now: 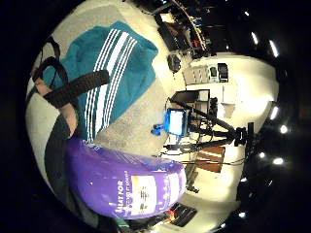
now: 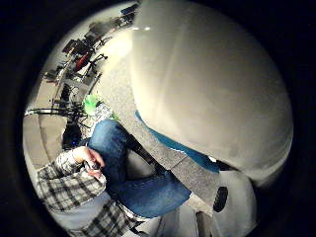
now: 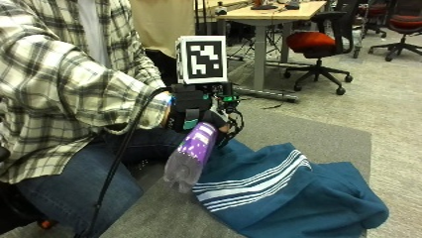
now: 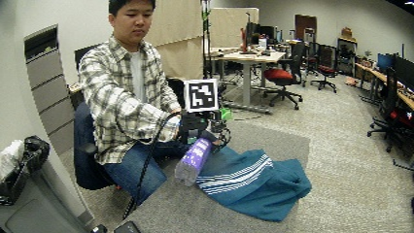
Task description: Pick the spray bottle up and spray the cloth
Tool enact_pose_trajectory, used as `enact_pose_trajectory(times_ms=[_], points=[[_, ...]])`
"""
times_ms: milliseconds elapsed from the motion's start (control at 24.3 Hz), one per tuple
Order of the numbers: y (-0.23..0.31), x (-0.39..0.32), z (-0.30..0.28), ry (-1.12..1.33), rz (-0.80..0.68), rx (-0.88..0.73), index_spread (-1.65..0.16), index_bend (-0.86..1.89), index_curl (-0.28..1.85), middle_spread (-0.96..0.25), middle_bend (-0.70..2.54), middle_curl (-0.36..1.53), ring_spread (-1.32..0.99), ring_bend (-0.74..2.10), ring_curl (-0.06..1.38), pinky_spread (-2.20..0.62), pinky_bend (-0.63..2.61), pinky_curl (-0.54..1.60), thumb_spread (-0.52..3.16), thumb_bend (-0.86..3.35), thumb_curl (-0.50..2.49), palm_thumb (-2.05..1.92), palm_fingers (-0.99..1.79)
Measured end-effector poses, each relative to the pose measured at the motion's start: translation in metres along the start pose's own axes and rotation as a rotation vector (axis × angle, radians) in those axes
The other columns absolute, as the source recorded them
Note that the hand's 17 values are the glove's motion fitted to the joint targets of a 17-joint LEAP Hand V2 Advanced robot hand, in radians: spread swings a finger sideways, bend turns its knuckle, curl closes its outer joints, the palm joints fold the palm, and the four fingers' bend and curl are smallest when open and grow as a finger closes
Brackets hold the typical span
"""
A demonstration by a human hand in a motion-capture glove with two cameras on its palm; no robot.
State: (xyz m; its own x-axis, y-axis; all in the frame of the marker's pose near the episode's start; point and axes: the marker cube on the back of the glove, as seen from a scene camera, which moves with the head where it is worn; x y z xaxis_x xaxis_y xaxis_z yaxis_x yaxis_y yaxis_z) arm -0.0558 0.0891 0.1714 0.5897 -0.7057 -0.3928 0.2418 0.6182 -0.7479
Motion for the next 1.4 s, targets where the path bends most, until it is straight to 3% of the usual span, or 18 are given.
enact_pose_trajectory(times_ms=[247,699,1151,1397], points=[[0.001,-0.001,0.001,-0.046,0.004,0.014,-0.30,0.16,0.57,-0.19,0.49,0.54,-0.23,0.59,0.48,-0.17,0.55,0.42,0.21,-0.03,0.79,1.09,1.23],[0.010,0.028,-0.025,-0.292,0.174,0.181,-0.30,0.16,0.57,-0.19,0.49,0.54,-0.23,0.58,0.48,-0.17,0.55,0.42,0.21,-0.03,0.79,1.09,1.23],[0.048,0.089,-0.051,-0.804,0.475,0.504,-0.30,0.16,0.57,-0.19,0.48,0.54,-0.23,0.58,0.48,-0.17,0.57,0.43,0.22,-0.03,0.79,1.09,1.23],[0.070,0.118,-0.054,-0.951,0.653,0.657,-0.30,0.16,0.56,-0.19,0.48,0.54,-0.23,0.58,0.48,-0.17,0.57,0.43,0.22,-0.03,0.79,1.09,1.22]])
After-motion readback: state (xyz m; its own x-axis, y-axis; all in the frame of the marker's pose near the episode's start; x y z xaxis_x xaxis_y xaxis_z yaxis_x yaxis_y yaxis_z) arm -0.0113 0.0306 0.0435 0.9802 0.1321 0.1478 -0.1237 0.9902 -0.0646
